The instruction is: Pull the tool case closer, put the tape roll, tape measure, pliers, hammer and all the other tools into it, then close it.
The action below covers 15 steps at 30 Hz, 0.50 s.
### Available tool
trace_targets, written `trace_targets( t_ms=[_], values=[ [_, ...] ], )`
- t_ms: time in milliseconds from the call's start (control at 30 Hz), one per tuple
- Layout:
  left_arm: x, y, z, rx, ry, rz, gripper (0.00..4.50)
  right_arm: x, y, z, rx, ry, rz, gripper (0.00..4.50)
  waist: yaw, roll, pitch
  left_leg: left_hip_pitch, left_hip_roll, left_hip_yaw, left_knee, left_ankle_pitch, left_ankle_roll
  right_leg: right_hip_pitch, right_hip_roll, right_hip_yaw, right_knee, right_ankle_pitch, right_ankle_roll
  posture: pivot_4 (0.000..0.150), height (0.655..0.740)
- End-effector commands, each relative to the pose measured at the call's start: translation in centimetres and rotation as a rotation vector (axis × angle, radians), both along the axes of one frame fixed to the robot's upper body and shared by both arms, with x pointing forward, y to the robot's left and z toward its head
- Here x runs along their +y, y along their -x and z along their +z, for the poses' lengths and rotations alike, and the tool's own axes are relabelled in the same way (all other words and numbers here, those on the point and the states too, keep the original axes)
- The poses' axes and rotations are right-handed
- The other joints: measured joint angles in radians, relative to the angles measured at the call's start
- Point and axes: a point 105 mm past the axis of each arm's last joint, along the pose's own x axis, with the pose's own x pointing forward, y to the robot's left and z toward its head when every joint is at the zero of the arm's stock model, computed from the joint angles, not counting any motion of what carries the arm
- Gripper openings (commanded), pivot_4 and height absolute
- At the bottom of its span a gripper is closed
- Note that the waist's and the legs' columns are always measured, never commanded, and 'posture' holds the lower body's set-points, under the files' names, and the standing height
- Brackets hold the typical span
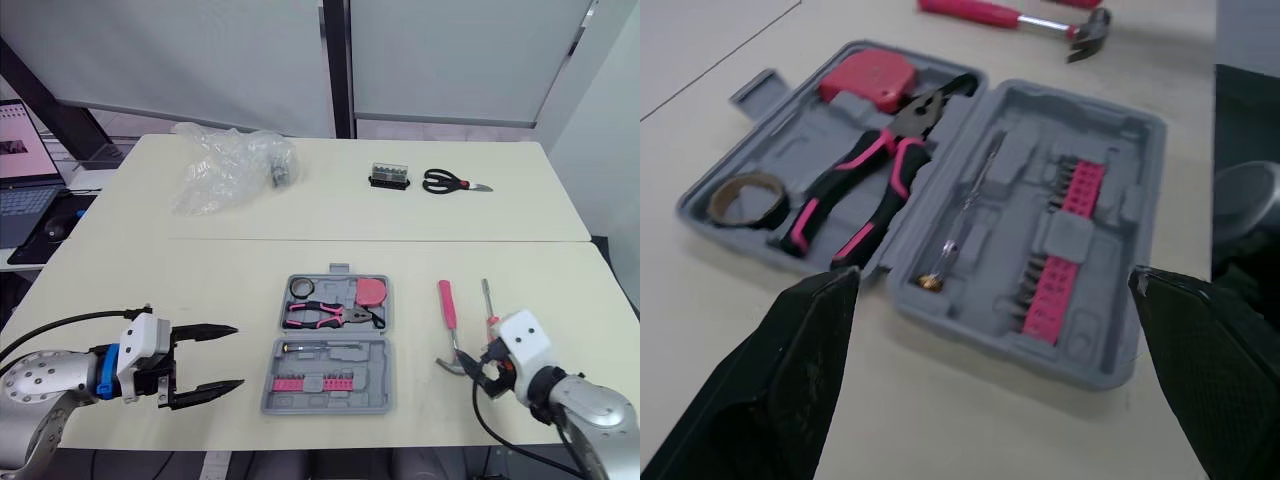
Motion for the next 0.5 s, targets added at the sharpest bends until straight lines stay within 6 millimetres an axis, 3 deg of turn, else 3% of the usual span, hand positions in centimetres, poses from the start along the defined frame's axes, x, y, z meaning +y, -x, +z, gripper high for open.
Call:
trace_targets(
  t_ms=[33,500],
  values=[
    [-1.4,0.6,0.9,-0.007,0.023,-0.11,4.45,0.2,-0.6,0.3,-0.017,0.018,-0.092,4.5,0.002,0.0,0.0,0.0,0.0,0.0,0.0,0.0,0.0,0.0,0.0,0.0,0.0,0.0,0.0,0.15,0.74],
    [-4.5,0.3,3.4,-0.074,0.085,-0.233,4.45,1.4,-2.0,-2.4,0.066,0.017,-0.175,4.5,0.002,0.0,0.0,-0.001,0.0,0.0,0.0,0.0,0.0,-0.001,0.0,0.0,0.0,0.0,0.0,0.15,0.74]
  ],
)
